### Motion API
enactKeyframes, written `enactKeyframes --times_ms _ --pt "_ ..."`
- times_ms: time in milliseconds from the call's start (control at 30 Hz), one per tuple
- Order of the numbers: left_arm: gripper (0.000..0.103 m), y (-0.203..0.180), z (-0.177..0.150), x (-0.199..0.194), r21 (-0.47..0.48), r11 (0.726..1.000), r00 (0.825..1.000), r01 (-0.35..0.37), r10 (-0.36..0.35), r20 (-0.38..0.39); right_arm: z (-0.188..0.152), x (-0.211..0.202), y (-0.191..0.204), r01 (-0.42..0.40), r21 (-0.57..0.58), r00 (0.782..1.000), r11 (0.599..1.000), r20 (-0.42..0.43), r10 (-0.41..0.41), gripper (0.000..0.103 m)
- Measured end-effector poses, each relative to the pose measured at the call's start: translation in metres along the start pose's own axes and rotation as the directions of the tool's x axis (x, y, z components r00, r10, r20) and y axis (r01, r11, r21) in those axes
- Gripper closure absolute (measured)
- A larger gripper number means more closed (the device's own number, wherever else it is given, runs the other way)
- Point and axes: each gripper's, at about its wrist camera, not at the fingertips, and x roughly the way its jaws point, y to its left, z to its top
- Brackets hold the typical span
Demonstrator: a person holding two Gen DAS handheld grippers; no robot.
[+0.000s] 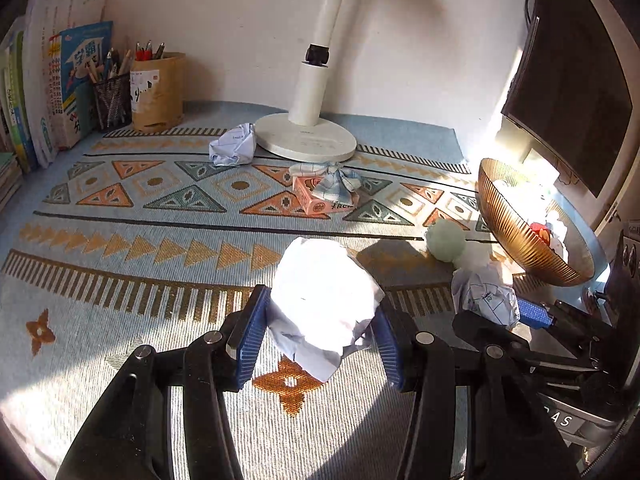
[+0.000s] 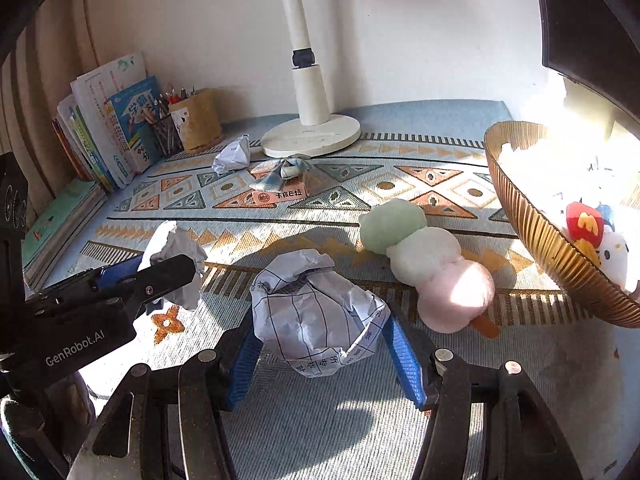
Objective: Organize objects
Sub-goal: 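Grasp a white paper ball with left gripper while right grasps a checked paper ball, then carry both paper balls over the amber bowl and open both grippers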
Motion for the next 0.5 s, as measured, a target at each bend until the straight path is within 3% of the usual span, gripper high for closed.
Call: enactKeyframes --times_ms 100,133,267,433,500 --pt "0.056 -0.005 -0.003 0.002 0.020 1.000 1.000 -0.001 0.001 0.010 -0.001 0.005 -0.005 -0.020 0.024 1.000 1.000 -0.022 0.020 0.043" --pt "0.055 -0.005 -0.003 0.001 0.026 1.000 1.000 0.004 -0.004 0.019 -0.001 0.005 -0.006 -0.027 0.025 0.999 0.999 -0.020 0.028 0.035" --pt "0.054 -0.010 -0.008 0.003 0.048 0.999 1.000 0.006 -0.006 0.011 -0.003 0.002 -0.003 -0.057 0.019 0.998 0.998 -0.010 0.057 0.026" --pt "0.053 -0.022 -0.010 0.015 0.096 0.986 0.990 -0.138 0.139 -0.010 -0.006 0.001 -0.001 -0.025 0.022 1.000 0.999 -0.015 0.025 0.022" --pt "0.053 -0.028 -0.011 0.014 0.131 0.979 0.987 -0.158 0.160 0.000 -0.006 0.001 -0.004 -0.014 0.040 1.000 0.999 -0.018 0.015 0.022"
